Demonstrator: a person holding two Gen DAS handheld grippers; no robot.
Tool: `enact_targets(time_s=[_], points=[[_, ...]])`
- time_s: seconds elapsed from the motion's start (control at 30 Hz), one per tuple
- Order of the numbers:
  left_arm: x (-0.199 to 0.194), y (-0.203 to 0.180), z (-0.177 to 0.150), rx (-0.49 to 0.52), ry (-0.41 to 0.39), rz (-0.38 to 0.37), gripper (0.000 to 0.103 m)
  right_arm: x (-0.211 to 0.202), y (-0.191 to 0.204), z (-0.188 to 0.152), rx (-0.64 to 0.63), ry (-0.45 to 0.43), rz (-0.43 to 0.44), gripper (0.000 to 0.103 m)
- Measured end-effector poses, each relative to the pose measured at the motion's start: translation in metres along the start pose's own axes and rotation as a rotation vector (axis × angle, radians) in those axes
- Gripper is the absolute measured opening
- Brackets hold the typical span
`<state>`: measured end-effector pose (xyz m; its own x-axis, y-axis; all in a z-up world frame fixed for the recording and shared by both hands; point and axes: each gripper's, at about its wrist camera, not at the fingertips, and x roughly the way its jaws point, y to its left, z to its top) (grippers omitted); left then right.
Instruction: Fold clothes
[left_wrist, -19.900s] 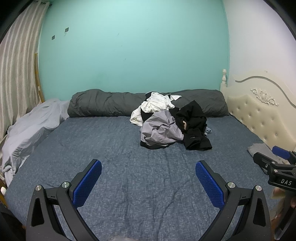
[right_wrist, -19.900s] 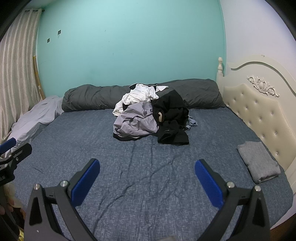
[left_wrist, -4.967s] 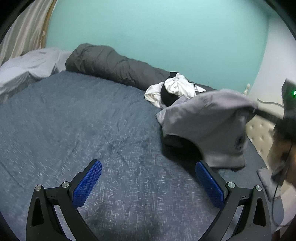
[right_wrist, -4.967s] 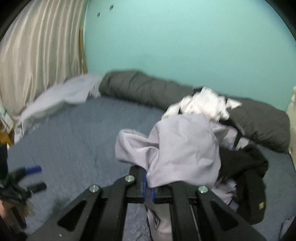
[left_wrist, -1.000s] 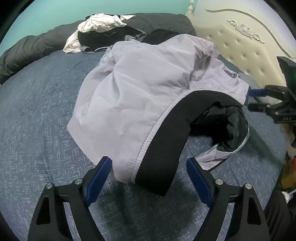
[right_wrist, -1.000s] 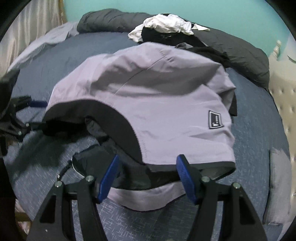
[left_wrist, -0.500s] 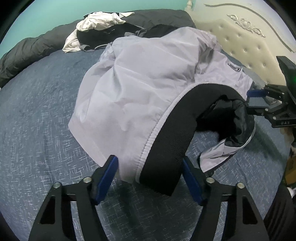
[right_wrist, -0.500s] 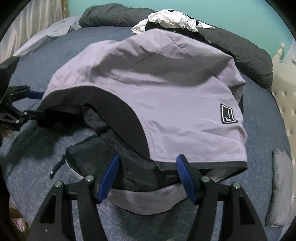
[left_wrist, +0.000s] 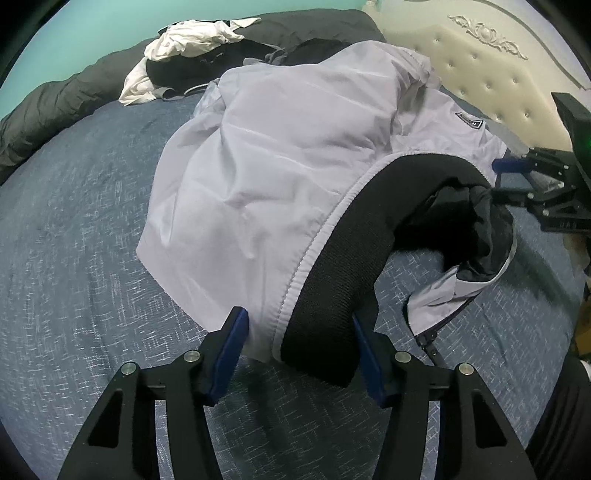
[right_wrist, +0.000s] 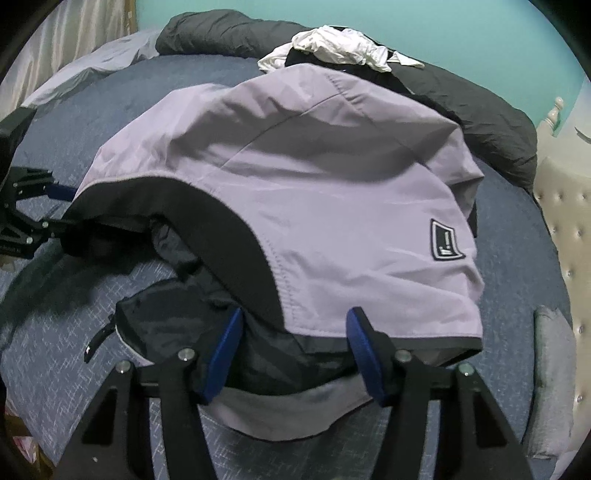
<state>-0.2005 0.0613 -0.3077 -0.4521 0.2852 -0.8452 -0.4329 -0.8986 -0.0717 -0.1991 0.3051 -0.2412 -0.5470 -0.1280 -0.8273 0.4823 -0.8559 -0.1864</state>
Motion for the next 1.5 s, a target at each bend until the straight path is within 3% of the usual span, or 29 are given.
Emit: enact_targets(time_s=[0.57,0.67,0.9,1.0,1.23,1.5], points=[[0.009,0.0,0.003,0.025,0.06,-0.022,0.062,-0.008,-0.013,-0.007,0.024,-0.005,0.016,0.06],[0.01,-0.005,0.004,0.051,0.056,-0.012,0.058,-0.01,-0.014,-0.007,0.031,-0.006,0.016,0.06],[0.004,-0.004,0.004,0.054,0.026,0.004,0.029,-0.012,-0.016,-0.008,0.032,-0.009,0.011,0.06],[-0.005,0.0,0.005,0.052,-0.002,0.005,0.022,-0.012,-0.021,-0.01,0.046,-0.014,0.012,0.06],[-0.023,0.012,0.018,0.019,-0.056,-0.006,0.02,-0.013,-0.02,-0.016,0.012,-0.001,0.045,0.06],[-0.036,0.023,0.039,0.022,-0.087,-0.001,0.019,0.003,-0.003,-0.007,-0.047,0.008,-0.046,0.06]])
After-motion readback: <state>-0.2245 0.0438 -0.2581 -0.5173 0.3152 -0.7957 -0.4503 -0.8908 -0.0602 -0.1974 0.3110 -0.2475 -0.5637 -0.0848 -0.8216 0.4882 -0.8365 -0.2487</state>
